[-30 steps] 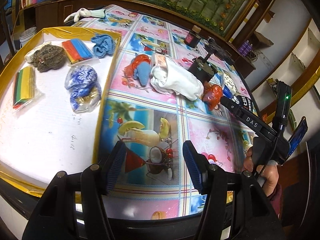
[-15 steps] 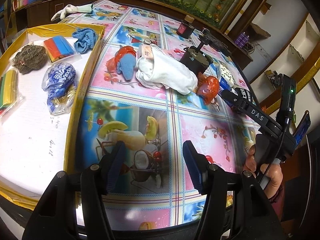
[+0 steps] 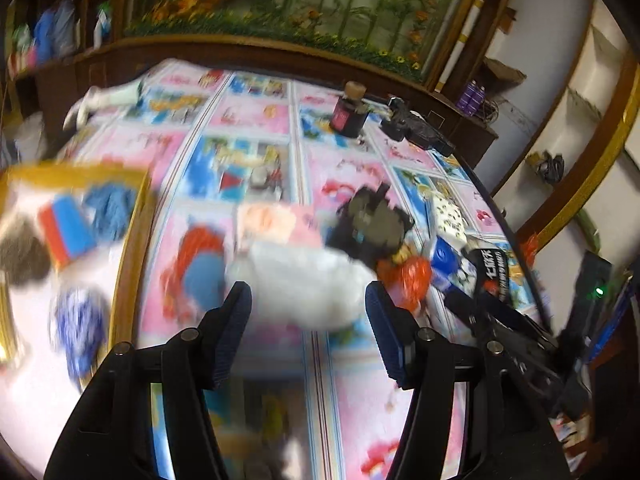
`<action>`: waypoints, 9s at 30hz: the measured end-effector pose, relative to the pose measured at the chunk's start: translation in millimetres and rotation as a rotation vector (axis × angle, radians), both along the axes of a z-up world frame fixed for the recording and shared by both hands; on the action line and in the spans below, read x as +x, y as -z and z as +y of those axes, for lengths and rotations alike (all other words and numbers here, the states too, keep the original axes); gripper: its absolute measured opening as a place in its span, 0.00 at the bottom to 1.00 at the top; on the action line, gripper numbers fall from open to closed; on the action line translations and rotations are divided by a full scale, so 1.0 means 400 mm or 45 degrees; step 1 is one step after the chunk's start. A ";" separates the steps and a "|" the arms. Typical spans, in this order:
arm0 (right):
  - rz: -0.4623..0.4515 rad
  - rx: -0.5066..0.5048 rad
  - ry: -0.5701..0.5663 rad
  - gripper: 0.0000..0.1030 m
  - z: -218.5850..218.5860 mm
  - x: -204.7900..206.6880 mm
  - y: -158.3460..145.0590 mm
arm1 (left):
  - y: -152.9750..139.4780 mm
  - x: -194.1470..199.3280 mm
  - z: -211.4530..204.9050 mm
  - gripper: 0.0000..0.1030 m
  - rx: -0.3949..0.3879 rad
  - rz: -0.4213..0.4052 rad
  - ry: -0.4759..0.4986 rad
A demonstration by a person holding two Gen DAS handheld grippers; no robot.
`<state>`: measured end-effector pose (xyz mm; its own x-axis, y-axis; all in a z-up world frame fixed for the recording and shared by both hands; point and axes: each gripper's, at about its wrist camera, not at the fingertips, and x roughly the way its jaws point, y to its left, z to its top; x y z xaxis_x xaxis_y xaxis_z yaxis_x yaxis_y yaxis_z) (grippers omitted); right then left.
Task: Organize soft objects
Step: 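Grasp the white cloth with the left tool, then lift the white cloth with the left tool while the right tool grasps the red plastic bag, then carry the cloth and red bag over the box and open both tools, then move both tools back over the table toward the pink tissue pack, then lower the left tool over the pink tissue pack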
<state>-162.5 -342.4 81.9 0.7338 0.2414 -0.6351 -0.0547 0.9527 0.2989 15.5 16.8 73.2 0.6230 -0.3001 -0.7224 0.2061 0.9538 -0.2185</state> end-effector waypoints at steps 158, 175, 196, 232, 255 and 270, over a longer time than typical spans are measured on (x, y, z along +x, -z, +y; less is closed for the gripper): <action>0.240 -0.022 -0.896 0.36 0.798 0.024 -0.072 | 0.095 -0.223 0.722 0.57 -0.353 0.041 -0.486; 0.061 -0.167 -0.753 0.72 0.821 0.029 -0.118 | 0.092 -0.318 0.745 0.60 -0.502 0.036 -0.518; 0.011 -0.101 -0.437 0.76 0.297 -0.106 -0.126 | 0.046 -0.316 0.390 0.60 -0.351 0.135 -0.253; -0.027 -0.006 -0.104 0.77 0.006 0.000 -0.023 | 0.018 -0.112 0.148 0.60 0.000 0.130 -0.063; -0.056 -0.068 -0.023 0.78 -0.006 0.004 -0.017 | 0.109 0.284 -0.008 0.61 0.360 0.309 -0.024; -0.062 -0.052 0.040 0.79 -0.034 -0.002 -0.017 | 0.113 0.047 -0.053 0.60 0.351 0.374 0.168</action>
<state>-163.3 -356.1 88.8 0.7709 0.1923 -0.6072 -0.0383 0.9656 0.2572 34.2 -4.4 28.0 0.3475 -0.1343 -0.9280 0.2970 0.9545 -0.0269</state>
